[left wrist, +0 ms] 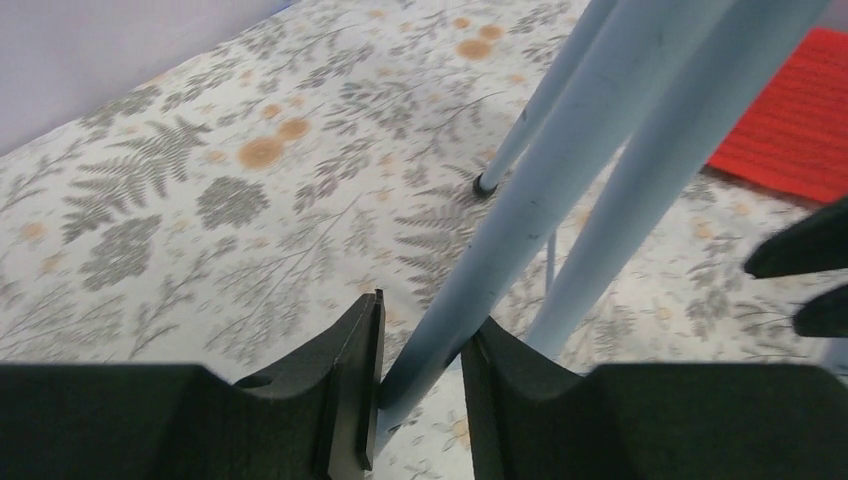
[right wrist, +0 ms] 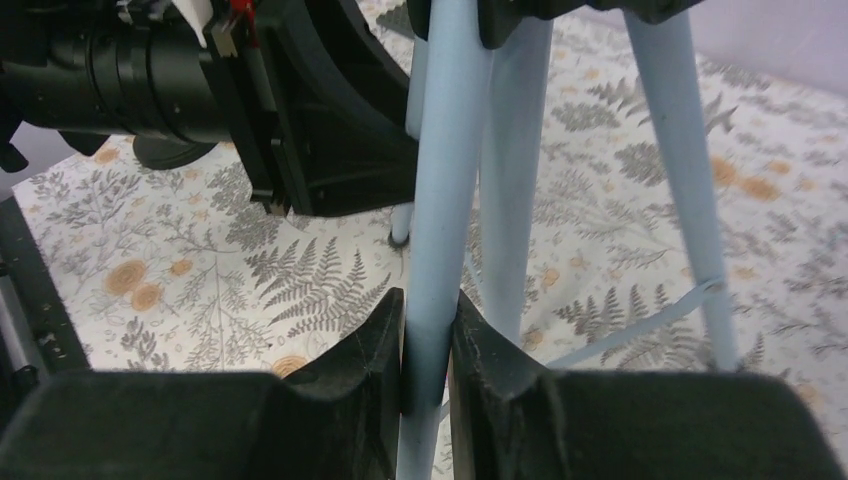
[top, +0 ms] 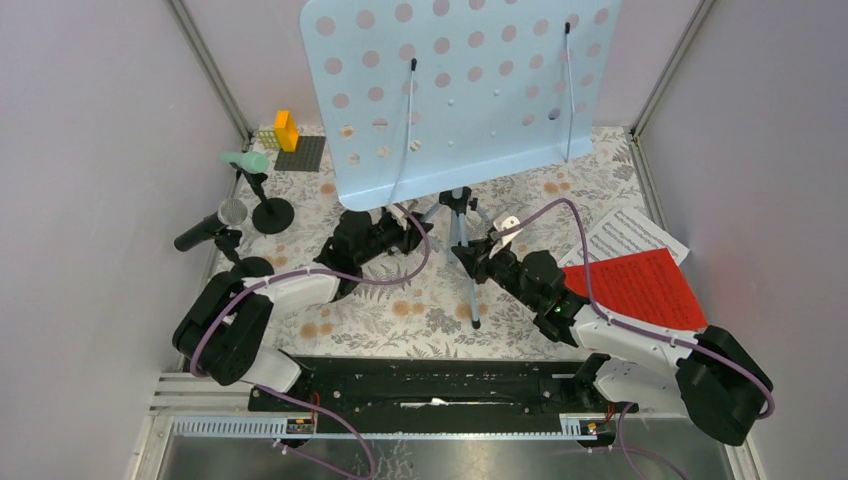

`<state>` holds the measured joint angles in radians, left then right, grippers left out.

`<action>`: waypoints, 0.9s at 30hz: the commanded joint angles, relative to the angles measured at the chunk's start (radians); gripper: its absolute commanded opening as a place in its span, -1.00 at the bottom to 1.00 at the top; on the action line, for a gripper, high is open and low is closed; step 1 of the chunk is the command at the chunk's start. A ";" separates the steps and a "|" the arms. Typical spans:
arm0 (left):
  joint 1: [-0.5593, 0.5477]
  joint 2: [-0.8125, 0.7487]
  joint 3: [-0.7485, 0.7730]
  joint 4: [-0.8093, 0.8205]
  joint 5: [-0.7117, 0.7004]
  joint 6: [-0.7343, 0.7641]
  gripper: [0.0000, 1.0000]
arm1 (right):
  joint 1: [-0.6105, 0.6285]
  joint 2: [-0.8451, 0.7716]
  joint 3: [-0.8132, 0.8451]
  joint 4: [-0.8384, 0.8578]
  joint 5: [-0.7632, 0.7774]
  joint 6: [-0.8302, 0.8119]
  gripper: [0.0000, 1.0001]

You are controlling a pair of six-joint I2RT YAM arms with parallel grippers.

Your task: Pack up the instrument practice props

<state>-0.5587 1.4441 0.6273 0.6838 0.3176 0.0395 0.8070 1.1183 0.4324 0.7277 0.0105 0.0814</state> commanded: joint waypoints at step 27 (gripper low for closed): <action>-0.366 0.122 -0.066 0.176 0.049 -0.224 -0.66 | 0.019 -0.198 -0.087 -0.036 0.180 -0.317 -0.61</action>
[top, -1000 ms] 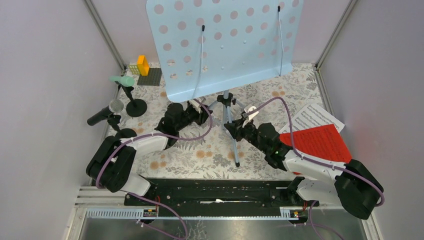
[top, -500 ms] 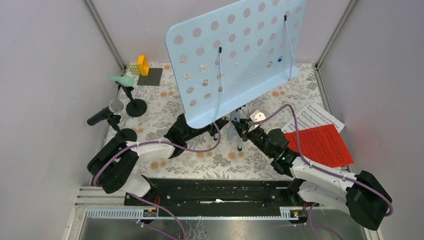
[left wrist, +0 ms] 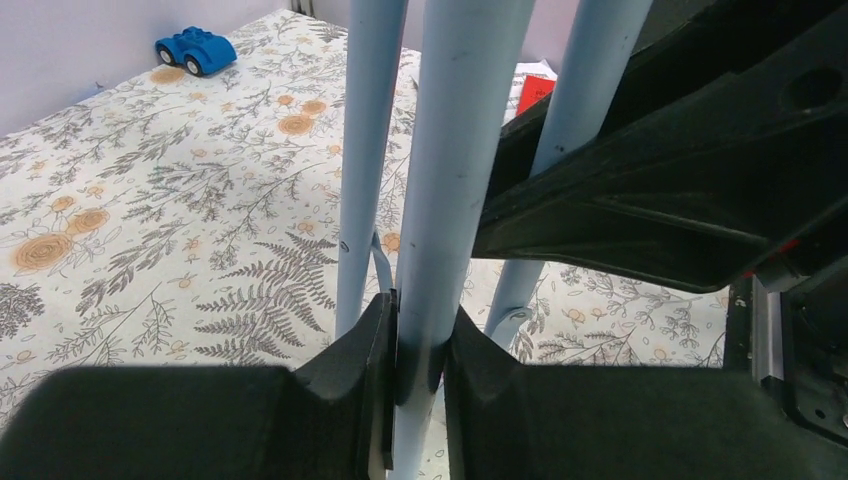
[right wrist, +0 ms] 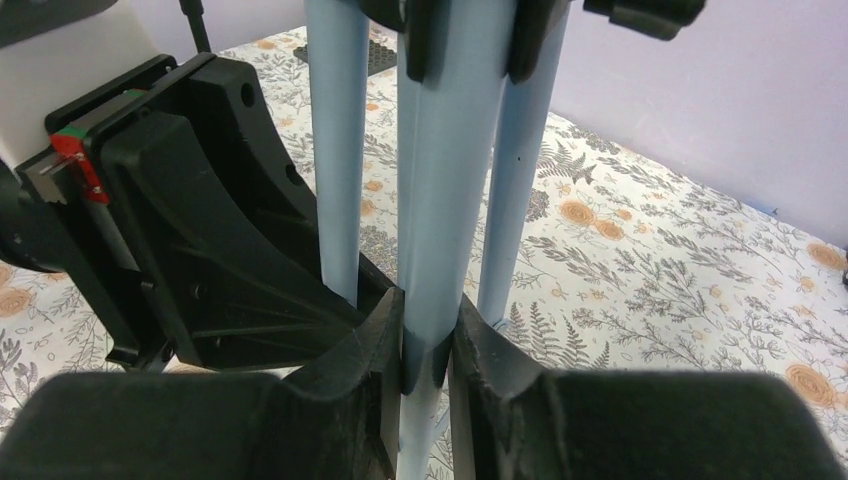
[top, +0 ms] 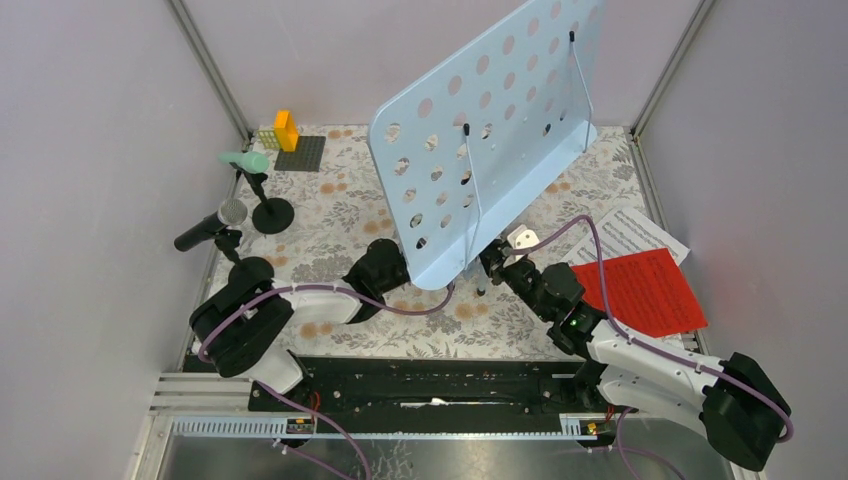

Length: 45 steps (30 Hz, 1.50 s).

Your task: Pack up the instrument practice props

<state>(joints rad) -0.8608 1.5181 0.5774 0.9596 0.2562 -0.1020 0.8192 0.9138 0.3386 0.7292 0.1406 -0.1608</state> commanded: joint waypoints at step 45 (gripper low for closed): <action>-0.065 0.047 0.012 -0.201 0.145 -0.051 -0.87 | 0.007 0.163 0.113 0.173 0.179 0.209 0.63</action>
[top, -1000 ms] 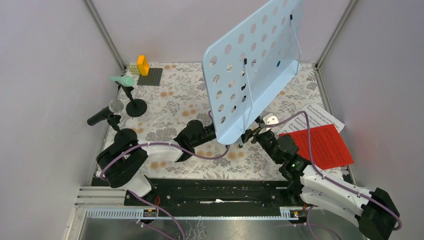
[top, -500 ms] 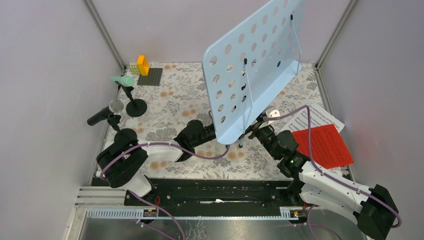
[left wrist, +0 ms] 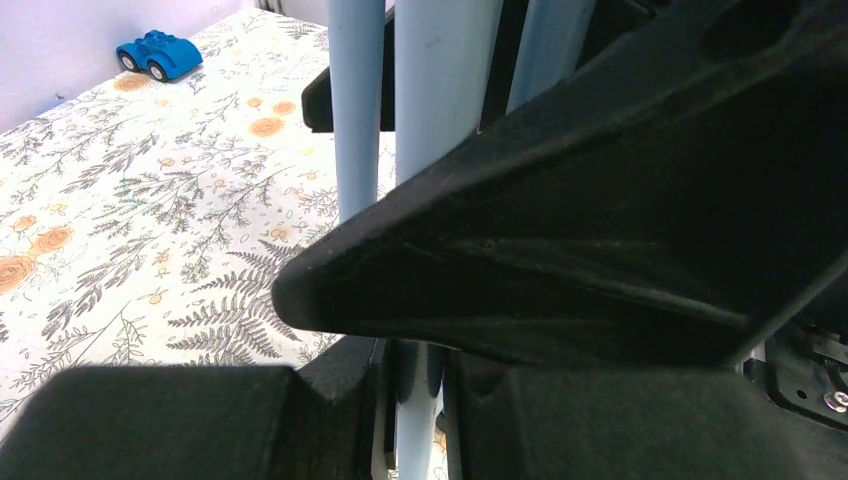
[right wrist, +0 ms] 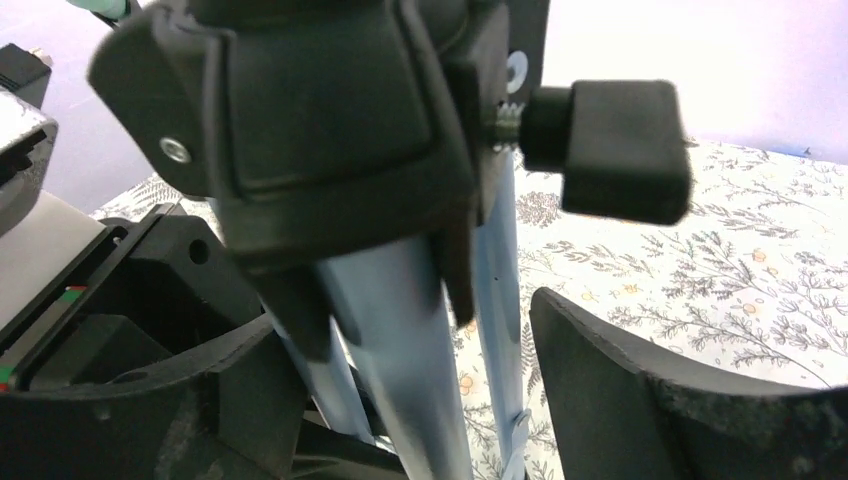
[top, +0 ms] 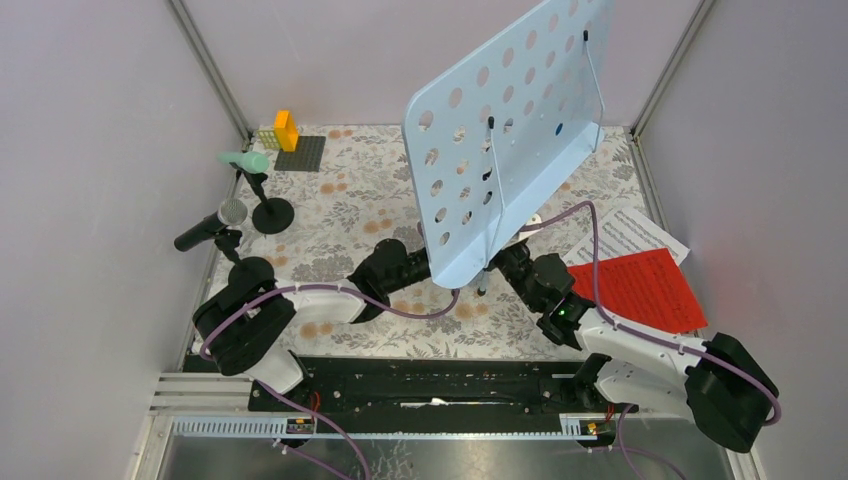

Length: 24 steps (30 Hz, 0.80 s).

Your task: Pack up the instrument practice props

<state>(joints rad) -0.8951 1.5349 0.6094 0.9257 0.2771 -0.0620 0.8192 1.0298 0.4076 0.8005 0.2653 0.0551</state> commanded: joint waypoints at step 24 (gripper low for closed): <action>-0.030 -0.138 -0.180 -0.112 -0.163 -0.097 0.98 | 0.007 0.028 0.247 -0.209 0.258 0.280 -1.00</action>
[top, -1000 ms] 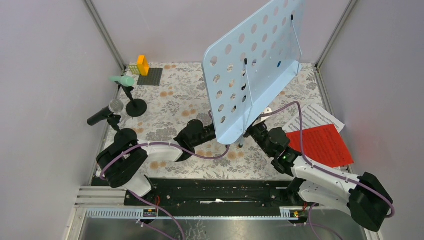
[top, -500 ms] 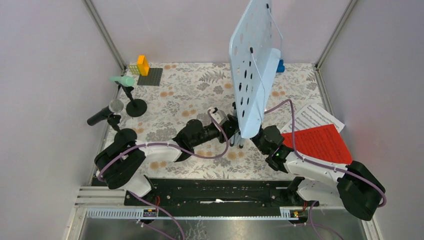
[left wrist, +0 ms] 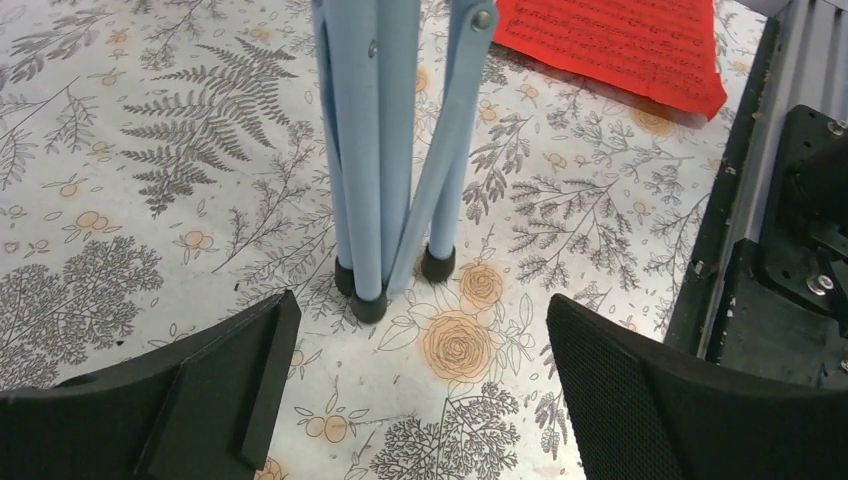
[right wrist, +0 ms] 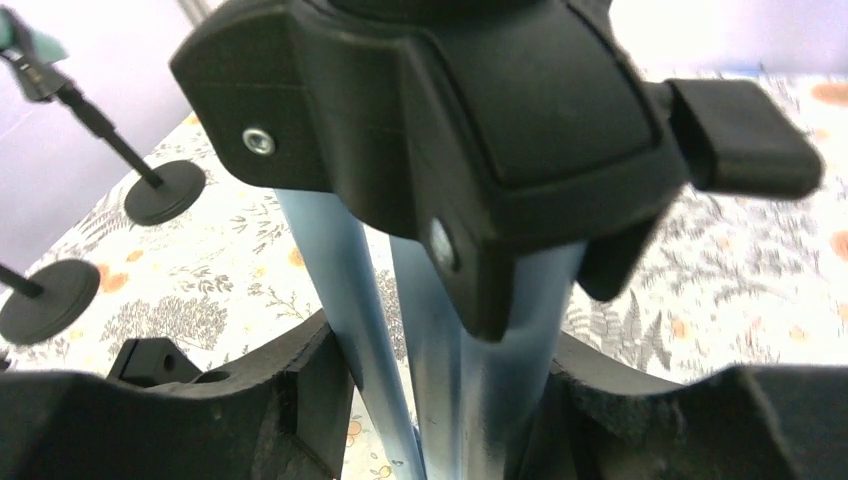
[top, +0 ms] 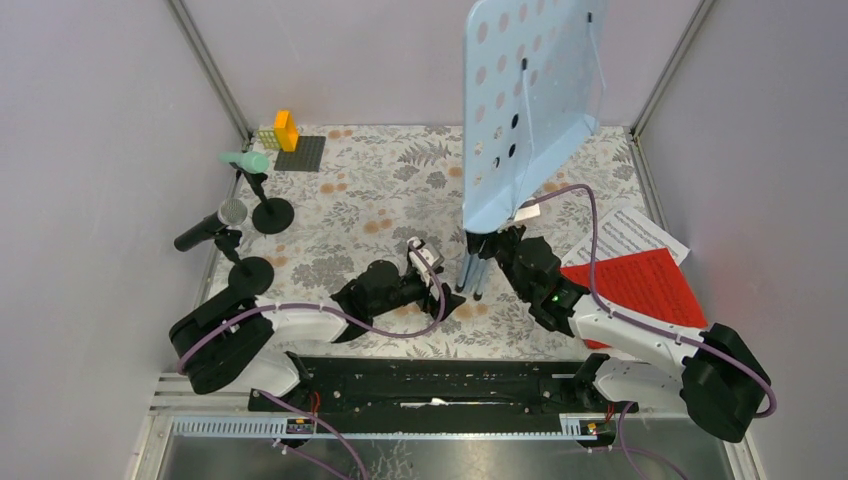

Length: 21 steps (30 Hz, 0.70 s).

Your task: Pack up the instrument practice props

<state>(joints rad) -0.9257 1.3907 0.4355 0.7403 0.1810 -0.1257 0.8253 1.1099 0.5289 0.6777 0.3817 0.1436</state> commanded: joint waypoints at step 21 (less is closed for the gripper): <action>-0.109 0.252 0.067 0.142 -0.091 -0.126 0.63 | 0.001 -0.050 0.227 -0.224 0.122 0.398 -1.00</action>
<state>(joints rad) -0.9989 1.6413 0.5476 0.7925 0.1478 -0.1959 0.8219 1.1015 0.6220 0.2661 0.5102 0.6151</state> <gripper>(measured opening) 0.856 0.544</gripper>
